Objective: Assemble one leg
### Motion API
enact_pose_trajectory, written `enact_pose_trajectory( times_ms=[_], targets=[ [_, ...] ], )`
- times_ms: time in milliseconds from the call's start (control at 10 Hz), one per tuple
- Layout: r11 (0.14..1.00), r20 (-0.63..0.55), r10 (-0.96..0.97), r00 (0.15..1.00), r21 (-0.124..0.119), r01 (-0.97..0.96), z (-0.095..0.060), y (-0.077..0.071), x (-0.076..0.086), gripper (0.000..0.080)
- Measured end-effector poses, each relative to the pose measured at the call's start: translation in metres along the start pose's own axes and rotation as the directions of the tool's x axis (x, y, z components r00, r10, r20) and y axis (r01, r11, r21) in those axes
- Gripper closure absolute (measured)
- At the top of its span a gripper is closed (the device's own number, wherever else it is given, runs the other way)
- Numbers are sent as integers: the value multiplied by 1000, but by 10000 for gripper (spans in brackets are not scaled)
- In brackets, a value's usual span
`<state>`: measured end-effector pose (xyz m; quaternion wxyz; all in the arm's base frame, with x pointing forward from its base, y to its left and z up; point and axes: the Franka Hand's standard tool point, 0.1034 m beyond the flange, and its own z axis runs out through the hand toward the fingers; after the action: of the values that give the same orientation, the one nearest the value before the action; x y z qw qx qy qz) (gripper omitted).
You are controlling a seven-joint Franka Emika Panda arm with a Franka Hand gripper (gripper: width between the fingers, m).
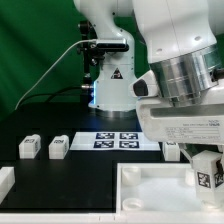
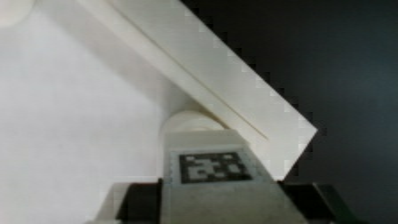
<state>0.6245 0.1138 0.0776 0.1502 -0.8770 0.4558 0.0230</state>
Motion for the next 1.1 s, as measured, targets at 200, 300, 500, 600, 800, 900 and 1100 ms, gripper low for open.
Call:
enact_pose_trajectory(
  times_ms=[200,300,500,600,800,900,1100],
  targets=[
    [979,8,204,979,5,-204,1,-1,-3,499],
    [899,3,436,900,29,-436,2,-7,-5,500],
    [902,-11,430,903,37,-430,6,-7,-10,419],
    [913,-12,407,913,37,-407,6,-7,-10,419],
    [946,-16,322,947,35,-322,6,-7,-10,178],
    [994,-10,106,994,-7,-106,7,-3,-14,158],
    [992,-6,-126,992,-28,126,6,-3,-14,158]
  ],
)
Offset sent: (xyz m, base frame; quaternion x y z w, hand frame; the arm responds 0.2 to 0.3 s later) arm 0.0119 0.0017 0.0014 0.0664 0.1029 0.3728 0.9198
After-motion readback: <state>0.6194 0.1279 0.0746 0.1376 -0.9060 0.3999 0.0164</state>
